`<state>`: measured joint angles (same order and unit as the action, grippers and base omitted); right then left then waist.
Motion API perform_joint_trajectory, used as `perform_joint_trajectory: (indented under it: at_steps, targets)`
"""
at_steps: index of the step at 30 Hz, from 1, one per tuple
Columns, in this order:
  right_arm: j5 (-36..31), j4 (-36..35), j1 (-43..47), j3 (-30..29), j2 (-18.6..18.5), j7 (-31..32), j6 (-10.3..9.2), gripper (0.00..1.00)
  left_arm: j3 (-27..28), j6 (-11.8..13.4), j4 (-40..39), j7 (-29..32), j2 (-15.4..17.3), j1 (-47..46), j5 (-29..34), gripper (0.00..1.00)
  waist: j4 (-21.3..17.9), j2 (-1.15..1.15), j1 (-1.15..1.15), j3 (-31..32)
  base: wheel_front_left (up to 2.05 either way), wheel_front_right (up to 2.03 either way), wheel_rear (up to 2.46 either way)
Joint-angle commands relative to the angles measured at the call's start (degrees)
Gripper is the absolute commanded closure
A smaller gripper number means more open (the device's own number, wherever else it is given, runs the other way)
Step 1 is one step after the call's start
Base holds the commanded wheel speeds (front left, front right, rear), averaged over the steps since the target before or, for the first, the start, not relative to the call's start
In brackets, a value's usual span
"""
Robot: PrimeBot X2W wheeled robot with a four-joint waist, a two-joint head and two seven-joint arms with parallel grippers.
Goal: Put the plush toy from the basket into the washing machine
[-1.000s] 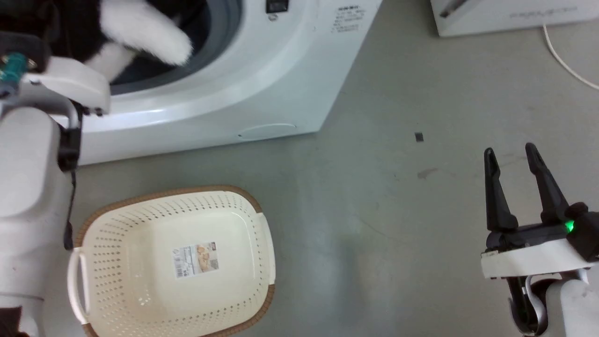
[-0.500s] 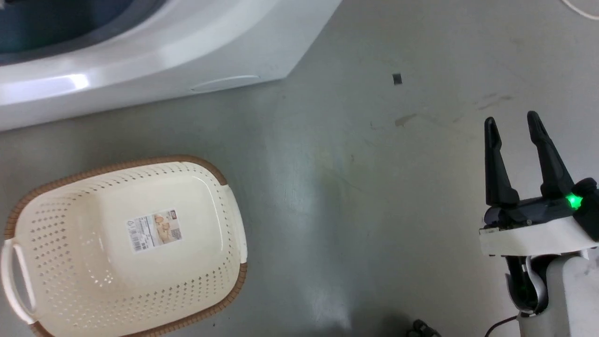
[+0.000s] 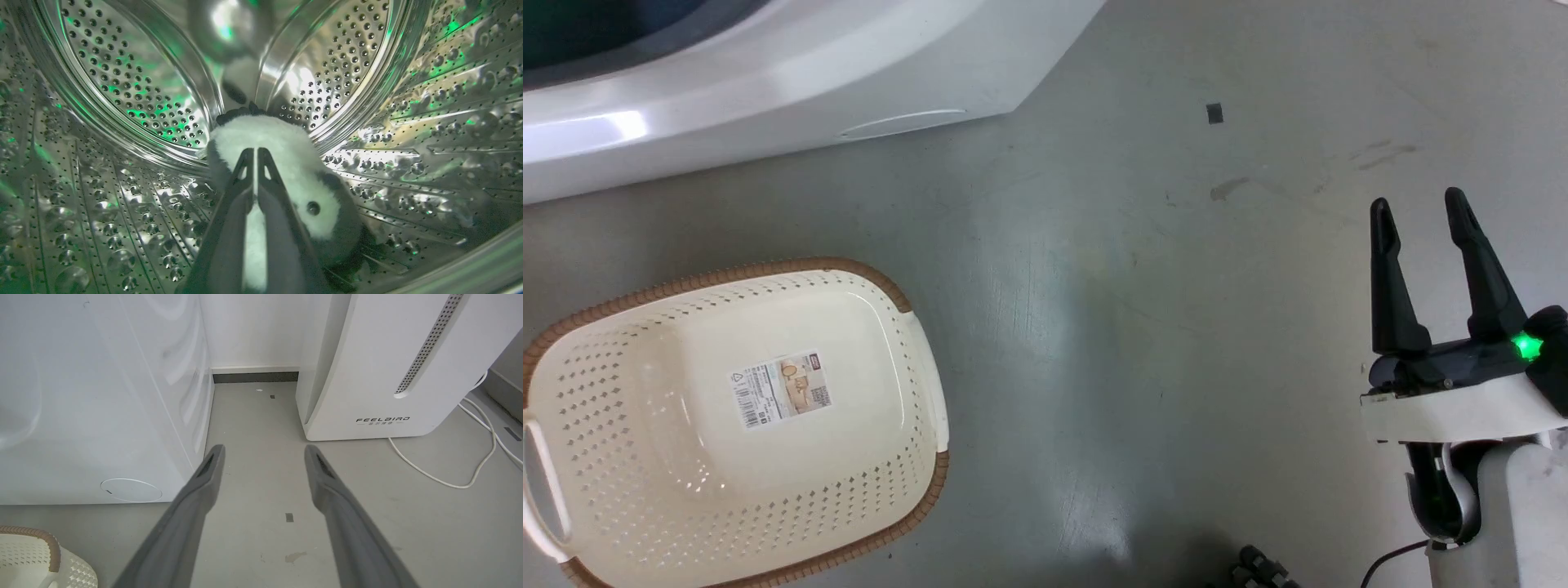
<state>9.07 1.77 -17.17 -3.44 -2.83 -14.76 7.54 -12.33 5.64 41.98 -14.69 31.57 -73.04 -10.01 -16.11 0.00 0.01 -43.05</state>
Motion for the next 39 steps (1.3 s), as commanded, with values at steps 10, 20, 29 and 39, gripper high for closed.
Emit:
perform_joint_trajectory:
  at_steps: [10,20,29,39]
  targets:
    - [-1.0,0.9,-0.4,-0.3,0.0,-0.2,-0.05,0.00,2.2,-2.6,2.8,-0.3,-2.9,5.3,-2.9,0.00,1.6,0.00,-0.01,4.8,0.00,0.00,0.00]
    - [-2.5,1.9,2.2,-0.4,0.0,-0.2,-0.05,0.00,4.6,-3.0,0.7,-0.3,-6.6,15.2,-3.0,0.00,3.7,0.00,-0.01,12.2,0.00,0.00,0.00]
    - [-4.0,2.2,4.5,-0.6,0.0,-0.2,-0.05,0.00,7.9,-3.0,-6.0,-0.3,-10.9,24.9,-2.2,0.00,6.7,0.00,-0.01,18.0,0.00,0.00,0.00]
    - [-5.7,2.4,8.6,-1.3,0.0,-0.2,-0.05,0.00,10.7,-3.5,-16.8,-0.3,-16.8,38.8,1.5,0.00,9.8,0.00,-0.01,26.0,0.00,0.00,0.00]
